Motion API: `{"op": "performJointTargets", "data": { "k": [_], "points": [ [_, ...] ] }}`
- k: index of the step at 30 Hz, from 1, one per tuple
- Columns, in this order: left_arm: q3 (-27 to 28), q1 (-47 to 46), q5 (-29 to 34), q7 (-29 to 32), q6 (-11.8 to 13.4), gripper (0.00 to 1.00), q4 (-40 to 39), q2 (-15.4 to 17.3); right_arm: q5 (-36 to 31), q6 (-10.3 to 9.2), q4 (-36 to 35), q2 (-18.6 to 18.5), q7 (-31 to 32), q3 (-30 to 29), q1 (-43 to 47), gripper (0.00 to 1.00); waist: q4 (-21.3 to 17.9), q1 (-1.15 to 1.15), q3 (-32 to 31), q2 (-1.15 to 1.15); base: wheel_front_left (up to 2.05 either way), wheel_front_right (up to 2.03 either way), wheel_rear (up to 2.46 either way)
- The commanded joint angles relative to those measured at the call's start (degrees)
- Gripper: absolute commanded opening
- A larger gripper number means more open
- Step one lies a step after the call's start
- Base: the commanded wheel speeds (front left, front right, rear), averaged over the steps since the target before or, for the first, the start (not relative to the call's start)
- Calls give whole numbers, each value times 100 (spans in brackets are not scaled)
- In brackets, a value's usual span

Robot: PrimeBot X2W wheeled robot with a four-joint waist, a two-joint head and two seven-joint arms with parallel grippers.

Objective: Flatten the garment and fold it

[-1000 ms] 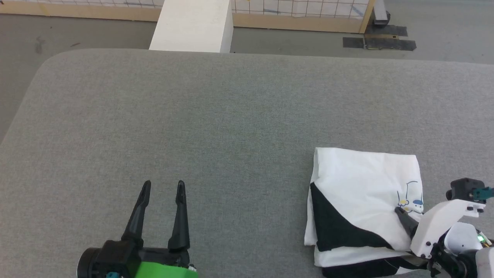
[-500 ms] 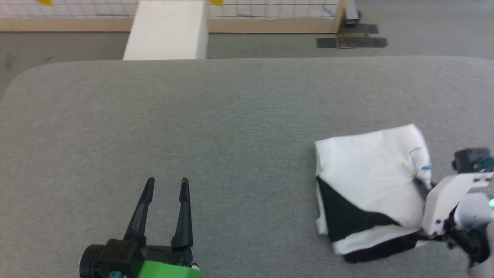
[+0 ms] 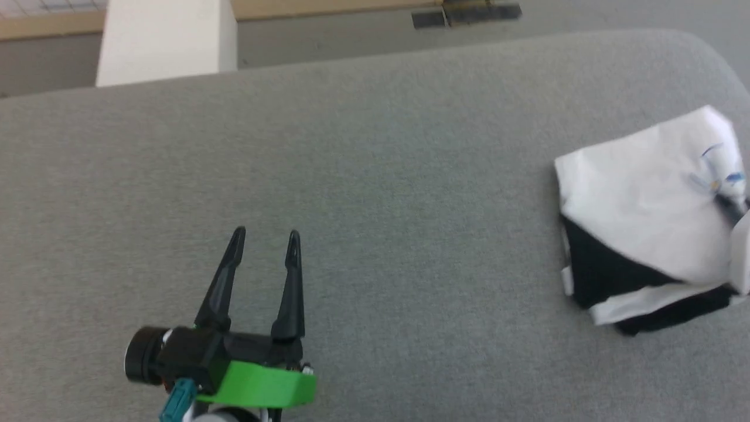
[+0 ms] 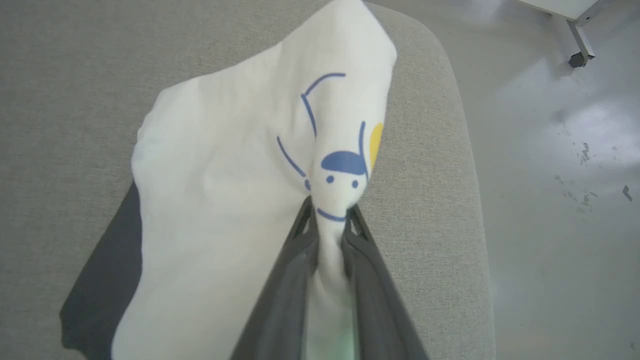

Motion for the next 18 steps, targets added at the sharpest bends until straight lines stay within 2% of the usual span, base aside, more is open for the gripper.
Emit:
{"op": "performJointTargets", "data": {
  "k": [1, 12, 18],
  "points": [
    [-16, -175, 92, 18, -29, 100, -35, 74, 26, -11, -48, -139, -6, 36, -202, 0, -303, 0, 484, 0, 0, 0, 0],
    [-200, -1035, 417, 110, -95, 100, -55, 174, -186, -11, 473, -1248, -495, 4, -878, 0, -360, 0, 1660, 0, 0, 0, 0],
    [-257, -1280, 561, 65, -46, 100, -127, 187, -548, -11, 988, -1411, -969, -260, -1177, 0, -301, 0, 2079, 0, 0, 0, 0]
  ]
}}
